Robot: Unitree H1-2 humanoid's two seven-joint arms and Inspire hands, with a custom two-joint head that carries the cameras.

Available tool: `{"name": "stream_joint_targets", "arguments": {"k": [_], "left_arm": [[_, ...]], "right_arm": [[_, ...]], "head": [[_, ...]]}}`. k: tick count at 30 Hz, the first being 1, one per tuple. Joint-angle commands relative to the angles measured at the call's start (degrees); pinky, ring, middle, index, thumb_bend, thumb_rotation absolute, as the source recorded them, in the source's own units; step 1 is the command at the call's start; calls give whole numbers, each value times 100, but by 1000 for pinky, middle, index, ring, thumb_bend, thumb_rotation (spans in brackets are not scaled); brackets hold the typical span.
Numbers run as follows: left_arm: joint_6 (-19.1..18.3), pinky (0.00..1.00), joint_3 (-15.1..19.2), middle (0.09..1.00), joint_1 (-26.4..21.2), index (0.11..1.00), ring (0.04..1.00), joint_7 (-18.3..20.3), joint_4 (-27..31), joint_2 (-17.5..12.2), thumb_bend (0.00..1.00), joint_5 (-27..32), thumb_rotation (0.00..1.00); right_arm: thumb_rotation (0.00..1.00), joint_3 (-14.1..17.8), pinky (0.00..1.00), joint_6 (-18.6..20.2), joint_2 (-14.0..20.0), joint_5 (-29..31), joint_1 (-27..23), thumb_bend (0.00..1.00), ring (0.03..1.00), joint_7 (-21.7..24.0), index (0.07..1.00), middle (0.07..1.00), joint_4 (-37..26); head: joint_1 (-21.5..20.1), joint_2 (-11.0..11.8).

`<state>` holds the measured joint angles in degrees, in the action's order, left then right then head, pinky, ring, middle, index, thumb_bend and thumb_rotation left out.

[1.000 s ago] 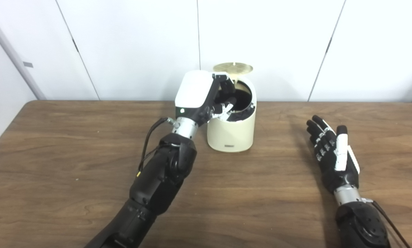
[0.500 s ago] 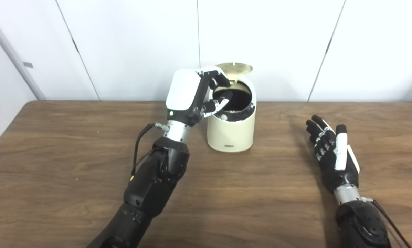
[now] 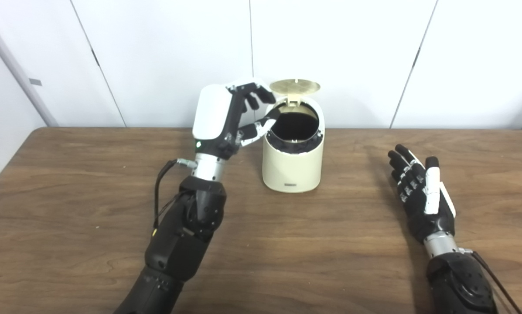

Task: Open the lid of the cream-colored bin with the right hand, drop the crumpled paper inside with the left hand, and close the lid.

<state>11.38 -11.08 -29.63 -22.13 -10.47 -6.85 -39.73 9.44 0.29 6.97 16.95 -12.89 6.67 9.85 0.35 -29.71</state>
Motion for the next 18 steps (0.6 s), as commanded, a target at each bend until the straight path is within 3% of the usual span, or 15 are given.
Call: {"name": "stream_joint_targets", "arguments": {"k": [1, 8, 15, 17, 18], "left_arm": [[-213, 320, 238, 518, -79, 472, 425, 79, 370, 36, 474, 251, 0], [-970, 323, 808, 501, 140, 479, 428, 588, 851, 238, 475, 1129, 0], [-1263, 317, 1252, 521, 377, 510, 444, 831, 1082, 311, 475, 1938, 0], [-1265, 412, 1369, 513, 458, 499, 440, 910, 1096, 292, 498, 2192, 0], [-1249, 434, 1410, 504, 501, 498, 496, 946, 1099, 267, 509, 2275, 0]], "right_arm": [[1000, 52, 1000, -30, 24, 37, 107, 606, 949, 36, 884, 896, 219], [1000, 111, 1000, -297, 29, -31, 51, 609, 957, 15, 878, 920, 330], [1000, 159, 1000, -332, 7, -2, 97, 593, 966, -13, 887, 940, 223], [1000, 181, 1000, -350, 9, 39, 109, 587, 970, 15, 887, 947, 203], [1000, 189, 1000, -371, 13, 46, 114, 585, 972, 26, 888, 952, 199]], "head": [[9, -15], [5, -18], [23, -44], [26, -54], [41, -58]]}}
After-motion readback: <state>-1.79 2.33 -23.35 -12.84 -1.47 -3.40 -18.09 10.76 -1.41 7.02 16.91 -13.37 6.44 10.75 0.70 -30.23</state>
